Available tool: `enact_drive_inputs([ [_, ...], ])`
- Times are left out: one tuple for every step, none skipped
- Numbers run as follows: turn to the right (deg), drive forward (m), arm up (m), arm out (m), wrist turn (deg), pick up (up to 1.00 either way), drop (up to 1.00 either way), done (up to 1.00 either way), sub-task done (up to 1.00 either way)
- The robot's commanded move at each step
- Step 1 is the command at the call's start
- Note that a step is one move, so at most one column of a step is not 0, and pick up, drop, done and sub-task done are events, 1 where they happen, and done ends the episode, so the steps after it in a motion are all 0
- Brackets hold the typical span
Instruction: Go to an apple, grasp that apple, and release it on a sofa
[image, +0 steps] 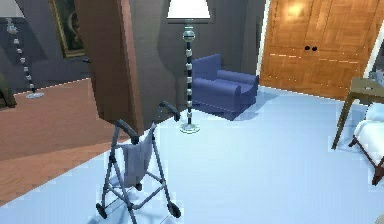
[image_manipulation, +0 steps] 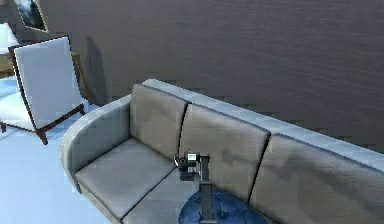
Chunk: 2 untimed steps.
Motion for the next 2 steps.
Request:
enact_drive_inputs([
  [0.0,0.0,0.0,0.0,0.0,0.0,1.0,0.0,0.0],
  [0.0,0.0,0.1,0.0,0.0,0.0,0.0,0.0,0.0],
])
